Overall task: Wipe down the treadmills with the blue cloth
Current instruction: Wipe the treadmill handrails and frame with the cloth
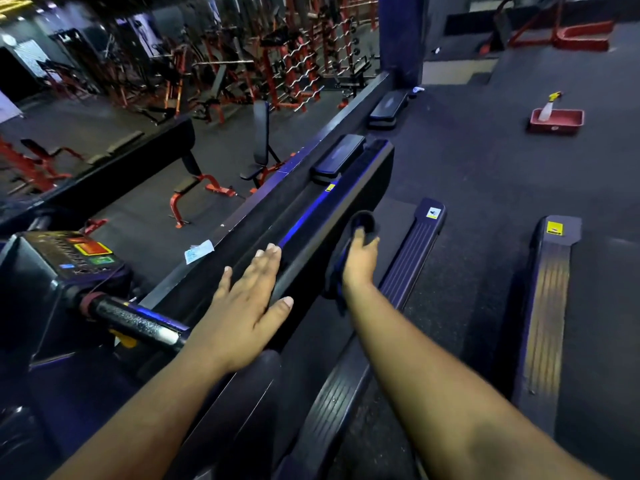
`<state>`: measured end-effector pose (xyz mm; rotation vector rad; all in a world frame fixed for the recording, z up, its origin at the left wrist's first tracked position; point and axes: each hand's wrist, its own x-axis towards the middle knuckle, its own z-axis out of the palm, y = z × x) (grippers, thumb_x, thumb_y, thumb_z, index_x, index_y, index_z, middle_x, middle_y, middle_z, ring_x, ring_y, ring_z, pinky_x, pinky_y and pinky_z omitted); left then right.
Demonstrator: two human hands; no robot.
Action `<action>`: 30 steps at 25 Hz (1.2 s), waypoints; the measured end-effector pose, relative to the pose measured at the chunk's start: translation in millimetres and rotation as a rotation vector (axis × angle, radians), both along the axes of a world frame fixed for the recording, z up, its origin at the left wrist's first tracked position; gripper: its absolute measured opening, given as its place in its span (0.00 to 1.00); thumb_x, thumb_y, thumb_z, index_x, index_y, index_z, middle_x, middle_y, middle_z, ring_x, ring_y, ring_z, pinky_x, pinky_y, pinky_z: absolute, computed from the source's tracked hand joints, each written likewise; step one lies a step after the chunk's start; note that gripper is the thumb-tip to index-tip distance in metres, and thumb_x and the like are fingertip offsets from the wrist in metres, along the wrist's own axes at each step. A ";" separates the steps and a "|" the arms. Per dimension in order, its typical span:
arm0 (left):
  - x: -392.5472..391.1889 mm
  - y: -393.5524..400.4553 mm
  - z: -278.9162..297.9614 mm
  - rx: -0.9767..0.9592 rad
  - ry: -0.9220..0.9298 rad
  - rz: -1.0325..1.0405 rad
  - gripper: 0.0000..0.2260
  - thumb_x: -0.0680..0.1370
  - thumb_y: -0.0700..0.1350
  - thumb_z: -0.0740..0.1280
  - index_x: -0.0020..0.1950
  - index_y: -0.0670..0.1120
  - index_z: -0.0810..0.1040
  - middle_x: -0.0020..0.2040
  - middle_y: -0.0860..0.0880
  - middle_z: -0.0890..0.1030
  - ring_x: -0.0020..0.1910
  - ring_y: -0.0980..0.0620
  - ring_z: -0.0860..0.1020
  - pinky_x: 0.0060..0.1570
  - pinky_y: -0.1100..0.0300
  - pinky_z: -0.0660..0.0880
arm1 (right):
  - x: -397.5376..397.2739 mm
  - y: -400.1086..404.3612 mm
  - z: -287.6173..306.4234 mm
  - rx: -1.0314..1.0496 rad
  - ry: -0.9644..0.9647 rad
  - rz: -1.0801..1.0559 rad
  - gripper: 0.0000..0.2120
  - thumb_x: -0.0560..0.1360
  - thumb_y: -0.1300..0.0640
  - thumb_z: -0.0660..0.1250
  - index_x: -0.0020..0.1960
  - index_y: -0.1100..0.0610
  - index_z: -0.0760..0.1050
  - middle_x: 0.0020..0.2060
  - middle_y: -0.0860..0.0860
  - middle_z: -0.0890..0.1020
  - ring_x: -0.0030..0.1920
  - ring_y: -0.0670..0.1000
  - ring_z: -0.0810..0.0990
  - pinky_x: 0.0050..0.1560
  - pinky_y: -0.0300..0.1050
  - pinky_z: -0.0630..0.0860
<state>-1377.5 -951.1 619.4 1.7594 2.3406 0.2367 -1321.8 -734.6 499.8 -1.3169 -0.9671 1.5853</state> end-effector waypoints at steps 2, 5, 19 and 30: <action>-0.3 -0.3 -0.9 0.000 -0.011 0.009 0.35 0.74 0.67 0.40 0.79 0.57 0.35 0.79 0.62 0.37 0.75 0.68 0.35 0.78 0.49 0.38 | 2.5 3.8 3.5 -0.147 0.095 0.018 0.38 0.78 0.34 0.57 0.81 0.51 0.52 0.77 0.53 0.65 0.76 0.56 0.65 0.76 0.50 0.60; -4.8 2.9 -0.8 0.034 -0.064 0.031 0.36 0.74 0.68 0.41 0.79 0.57 0.36 0.78 0.63 0.37 0.75 0.69 0.36 0.78 0.50 0.40 | 4.9 -101.7 23.7 0.240 0.157 0.085 0.31 0.82 0.42 0.57 0.79 0.44 0.46 0.80 0.45 0.49 0.80 0.44 0.48 0.77 0.40 0.47; -10.2 0.0 -3.8 0.292 -0.214 0.134 0.36 0.76 0.65 0.45 0.78 0.54 0.33 0.79 0.59 0.36 0.77 0.65 0.36 0.78 0.48 0.38 | 39.4 -105.4 63.0 1.184 -0.529 0.646 0.26 0.77 0.41 0.57 0.73 0.49 0.69 0.74 0.45 0.68 0.80 0.50 0.51 0.75 0.65 0.39; -3.2 -7.4 -1.4 0.296 -0.098 0.139 0.35 0.76 0.66 0.44 0.78 0.55 0.35 0.79 0.60 0.35 0.77 0.64 0.36 0.78 0.48 0.39 | 42.4 -101.3 69.4 1.087 -0.593 0.609 0.30 0.80 0.38 0.57 0.78 0.50 0.60 0.79 0.46 0.58 0.80 0.48 0.42 0.76 0.65 0.39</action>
